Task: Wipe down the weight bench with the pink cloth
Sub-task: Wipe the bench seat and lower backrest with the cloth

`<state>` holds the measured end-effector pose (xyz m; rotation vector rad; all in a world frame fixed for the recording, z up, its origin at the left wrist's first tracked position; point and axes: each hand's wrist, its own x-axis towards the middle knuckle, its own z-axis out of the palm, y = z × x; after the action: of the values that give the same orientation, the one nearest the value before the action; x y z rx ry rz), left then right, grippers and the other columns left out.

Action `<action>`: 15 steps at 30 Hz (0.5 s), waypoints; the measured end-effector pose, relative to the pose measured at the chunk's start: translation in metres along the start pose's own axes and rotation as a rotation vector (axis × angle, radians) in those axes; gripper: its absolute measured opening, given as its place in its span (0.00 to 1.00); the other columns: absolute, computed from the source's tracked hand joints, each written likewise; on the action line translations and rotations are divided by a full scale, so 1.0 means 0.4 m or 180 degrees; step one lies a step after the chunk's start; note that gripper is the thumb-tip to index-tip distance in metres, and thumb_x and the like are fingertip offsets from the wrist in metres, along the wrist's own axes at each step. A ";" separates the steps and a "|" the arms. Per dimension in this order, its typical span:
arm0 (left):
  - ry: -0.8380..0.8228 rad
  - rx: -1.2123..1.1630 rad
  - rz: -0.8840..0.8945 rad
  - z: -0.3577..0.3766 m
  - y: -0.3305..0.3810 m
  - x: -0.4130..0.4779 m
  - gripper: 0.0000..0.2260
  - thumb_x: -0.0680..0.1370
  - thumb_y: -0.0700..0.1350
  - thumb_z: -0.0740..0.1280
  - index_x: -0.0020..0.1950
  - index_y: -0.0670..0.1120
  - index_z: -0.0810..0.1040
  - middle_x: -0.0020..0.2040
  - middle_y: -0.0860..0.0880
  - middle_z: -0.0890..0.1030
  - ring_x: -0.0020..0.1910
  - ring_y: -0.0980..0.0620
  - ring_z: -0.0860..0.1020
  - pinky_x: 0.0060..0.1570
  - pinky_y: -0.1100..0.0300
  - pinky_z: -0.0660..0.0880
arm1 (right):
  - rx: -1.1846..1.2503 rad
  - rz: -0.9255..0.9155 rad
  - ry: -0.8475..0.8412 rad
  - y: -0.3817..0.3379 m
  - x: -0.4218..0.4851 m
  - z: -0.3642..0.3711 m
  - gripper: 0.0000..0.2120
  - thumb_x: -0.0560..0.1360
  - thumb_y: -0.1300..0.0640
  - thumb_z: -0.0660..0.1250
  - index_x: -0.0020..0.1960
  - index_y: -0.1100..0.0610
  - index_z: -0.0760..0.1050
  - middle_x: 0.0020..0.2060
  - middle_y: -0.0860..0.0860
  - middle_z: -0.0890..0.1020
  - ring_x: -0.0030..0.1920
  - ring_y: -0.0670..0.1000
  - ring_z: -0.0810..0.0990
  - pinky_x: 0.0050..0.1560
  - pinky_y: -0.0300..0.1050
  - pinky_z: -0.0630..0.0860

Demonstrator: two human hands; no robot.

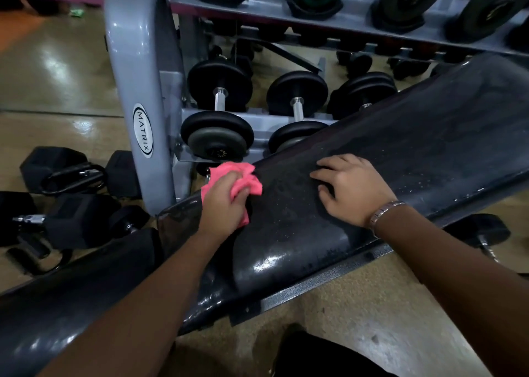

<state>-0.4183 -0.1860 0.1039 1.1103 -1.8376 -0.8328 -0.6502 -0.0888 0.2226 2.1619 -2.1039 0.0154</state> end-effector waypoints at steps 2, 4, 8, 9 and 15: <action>0.0301 -0.0044 -0.0567 0.031 0.025 0.040 0.06 0.79 0.40 0.67 0.42 0.41 0.74 0.42 0.46 0.81 0.42 0.51 0.77 0.50 0.53 0.74 | -0.0014 0.0054 0.0056 -0.009 -0.003 0.004 0.15 0.72 0.51 0.65 0.56 0.52 0.82 0.59 0.52 0.80 0.58 0.59 0.76 0.62 0.57 0.72; 0.0277 -0.0099 -0.0569 0.052 0.058 0.034 0.08 0.79 0.40 0.66 0.40 0.45 0.72 0.43 0.51 0.82 0.42 0.59 0.78 0.47 0.64 0.73 | -0.0037 0.0075 0.0073 -0.015 -0.003 0.006 0.17 0.72 0.50 0.62 0.55 0.53 0.82 0.55 0.52 0.79 0.54 0.59 0.77 0.61 0.58 0.73; -0.0298 -0.0053 0.0433 0.000 0.023 -0.023 0.01 0.80 0.39 0.68 0.50 0.42 0.79 0.50 0.51 0.82 0.52 0.56 0.78 0.57 0.60 0.73 | -0.0054 0.0051 0.0019 -0.011 0.001 0.010 0.19 0.71 0.48 0.58 0.54 0.53 0.82 0.51 0.52 0.79 0.52 0.58 0.77 0.61 0.58 0.73; -0.0309 -0.0015 0.0487 -0.009 0.013 -0.005 0.02 0.79 0.38 0.69 0.51 0.42 0.80 0.51 0.54 0.82 0.52 0.61 0.78 0.58 0.63 0.72 | -0.0047 0.0047 0.0012 -0.013 0.003 0.010 0.19 0.71 0.48 0.58 0.54 0.53 0.82 0.50 0.52 0.79 0.52 0.58 0.77 0.61 0.58 0.73; -0.0023 -0.0121 0.0074 0.060 0.058 0.035 0.05 0.80 0.40 0.67 0.52 0.46 0.83 0.51 0.55 0.84 0.55 0.57 0.80 0.56 0.67 0.72 | 0.0012 0.0090 -0.0018 -0.016 0.003 0.012 0.17 0.72 0.50 0.62 0.55 0.53 0.81 0.50 0.52 0.79 0.54 0.57 0.77 0.63 0.58 0.71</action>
<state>-0.4520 -0.1865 0.1166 1.0616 -1.8298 -0.8558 -0.6443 -0.0904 0.2174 2.1367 -2.1390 0.0158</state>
